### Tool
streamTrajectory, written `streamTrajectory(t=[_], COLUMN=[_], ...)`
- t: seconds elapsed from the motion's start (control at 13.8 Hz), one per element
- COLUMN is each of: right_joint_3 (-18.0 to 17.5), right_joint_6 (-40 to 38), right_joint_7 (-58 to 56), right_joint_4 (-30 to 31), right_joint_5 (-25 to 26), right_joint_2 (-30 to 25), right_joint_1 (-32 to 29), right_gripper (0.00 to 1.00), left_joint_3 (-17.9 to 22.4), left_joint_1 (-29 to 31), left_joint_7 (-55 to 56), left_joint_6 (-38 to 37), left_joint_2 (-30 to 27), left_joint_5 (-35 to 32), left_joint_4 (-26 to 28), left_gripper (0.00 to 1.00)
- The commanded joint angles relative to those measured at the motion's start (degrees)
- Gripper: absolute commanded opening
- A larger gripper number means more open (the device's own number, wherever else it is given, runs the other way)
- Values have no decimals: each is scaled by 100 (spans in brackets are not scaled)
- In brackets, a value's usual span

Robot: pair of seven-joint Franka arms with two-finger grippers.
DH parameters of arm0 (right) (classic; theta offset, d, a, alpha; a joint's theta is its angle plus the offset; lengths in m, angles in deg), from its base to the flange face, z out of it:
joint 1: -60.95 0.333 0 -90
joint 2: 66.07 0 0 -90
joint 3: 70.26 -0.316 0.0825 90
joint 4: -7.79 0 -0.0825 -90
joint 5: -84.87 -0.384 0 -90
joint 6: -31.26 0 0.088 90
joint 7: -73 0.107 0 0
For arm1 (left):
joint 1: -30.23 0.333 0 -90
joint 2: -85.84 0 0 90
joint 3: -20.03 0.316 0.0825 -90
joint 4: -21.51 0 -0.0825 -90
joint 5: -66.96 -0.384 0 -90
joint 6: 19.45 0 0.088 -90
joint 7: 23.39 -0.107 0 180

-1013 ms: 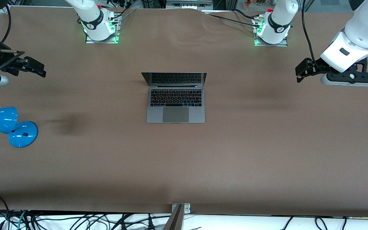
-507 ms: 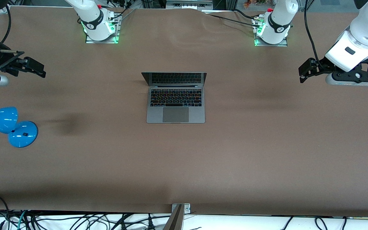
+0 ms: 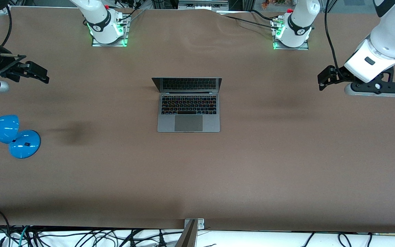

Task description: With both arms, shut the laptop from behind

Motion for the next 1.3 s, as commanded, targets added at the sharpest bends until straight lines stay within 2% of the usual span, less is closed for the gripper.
streamTrajectory(t=[0.0, 0.14, 0.51, 0.58, 0.72, 0.87, 1.09, 1.23], right_joint_3=[-42, -42, -42, -42, -42, -42, -42, -59], right_joint_6=[24, 24, 15, 15, 15, 6, 6, -46], right_joint_7=[24, 24, 24, 24, 24, 24, 24, 15], right_joint_4=[25, 25, 16, 25, 16, 16, 16, 25], right_joint_5=[11, 11, 11, 2, 11, 2, 2, 2], right_joint_2=[-44, -44, -44, -44, -44, -44, -44, -35], right_joint_1=[-48, -48, -48, -48, -48, -48, -48, -48], right_gripper=[100, 100, 100, 100, 100, 100, 100, 100], left_joint_3=[9, -79, -1009, -1081, -1108, -1151, -1642, -1985], left_joint_1=[-92, -214, -215, -224, -206, -215, -224, -224], left_joint_7=[51, 357, 1280, 1352, 1387, 1510, 2238, 2765], left_joint_6=[-361, -502, -520, -503, -503, -520, -643, -652], left_joint_2=[20, 2, 81, 134, 292, 363, 520, 844], left_joint_5=[252, 306, 447, 482, 1103, 1246, 1405, 1413], left_joint_4=[-173, -156, -129, -129, -120, -86, -32, -76], left_gripper=[100, 100, 100, 100, 100, 100, 100, 100])
